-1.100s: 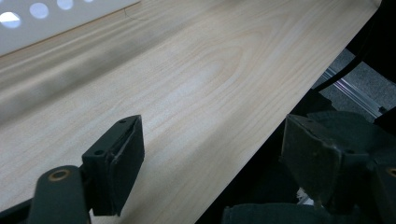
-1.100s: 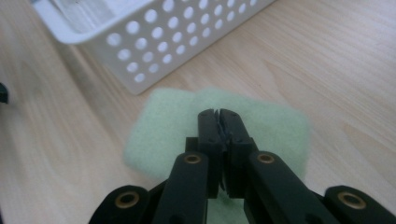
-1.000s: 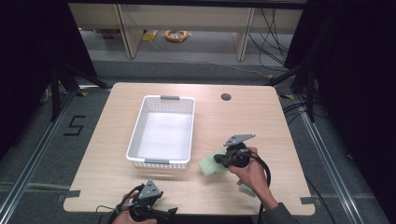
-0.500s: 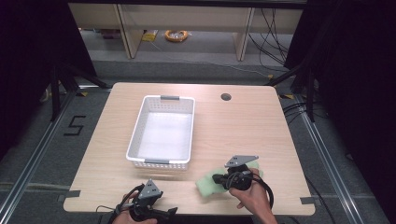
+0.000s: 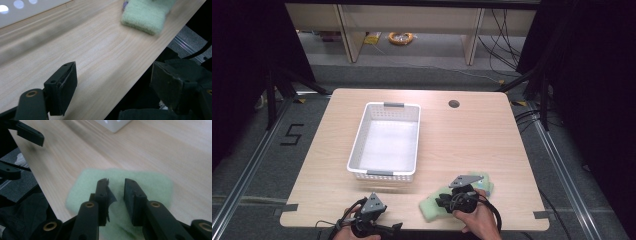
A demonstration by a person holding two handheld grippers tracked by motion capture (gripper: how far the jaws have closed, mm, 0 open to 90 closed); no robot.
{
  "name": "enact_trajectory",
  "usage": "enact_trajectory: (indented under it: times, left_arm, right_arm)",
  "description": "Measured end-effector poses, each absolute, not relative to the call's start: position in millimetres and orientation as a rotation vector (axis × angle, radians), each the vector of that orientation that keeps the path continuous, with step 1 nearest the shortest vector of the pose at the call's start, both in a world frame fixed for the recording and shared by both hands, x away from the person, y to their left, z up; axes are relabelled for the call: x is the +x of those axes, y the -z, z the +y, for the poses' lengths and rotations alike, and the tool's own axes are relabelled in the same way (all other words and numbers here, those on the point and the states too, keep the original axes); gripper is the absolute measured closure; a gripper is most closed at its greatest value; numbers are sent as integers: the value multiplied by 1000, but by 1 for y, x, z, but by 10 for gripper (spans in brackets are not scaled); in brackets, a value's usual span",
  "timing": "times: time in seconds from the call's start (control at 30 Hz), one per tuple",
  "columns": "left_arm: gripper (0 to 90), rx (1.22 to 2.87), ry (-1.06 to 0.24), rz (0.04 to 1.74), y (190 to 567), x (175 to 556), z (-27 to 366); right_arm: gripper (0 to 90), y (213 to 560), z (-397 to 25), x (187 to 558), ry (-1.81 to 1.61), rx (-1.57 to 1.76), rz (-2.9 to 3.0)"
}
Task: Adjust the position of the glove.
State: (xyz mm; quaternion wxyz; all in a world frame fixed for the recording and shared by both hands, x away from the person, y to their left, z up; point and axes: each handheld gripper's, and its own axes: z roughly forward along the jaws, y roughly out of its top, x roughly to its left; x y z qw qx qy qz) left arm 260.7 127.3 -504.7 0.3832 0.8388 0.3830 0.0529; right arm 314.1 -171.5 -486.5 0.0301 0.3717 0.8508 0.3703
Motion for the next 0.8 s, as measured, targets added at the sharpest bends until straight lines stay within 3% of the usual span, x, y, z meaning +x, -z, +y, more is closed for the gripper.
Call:
enact_trajectory:
  times: [0.43, 0.8]
  left_arm:
    - [236, 2091, -103, 946, 499, 264, 115]
    - [235, 2116, -105, 903, 496, 269, 104]
  right_arm:
    - [601, 459, -219, 326, -1026, 1089, 2488]
    - [588, 450, -278, 329, -854, 1203, 2411]
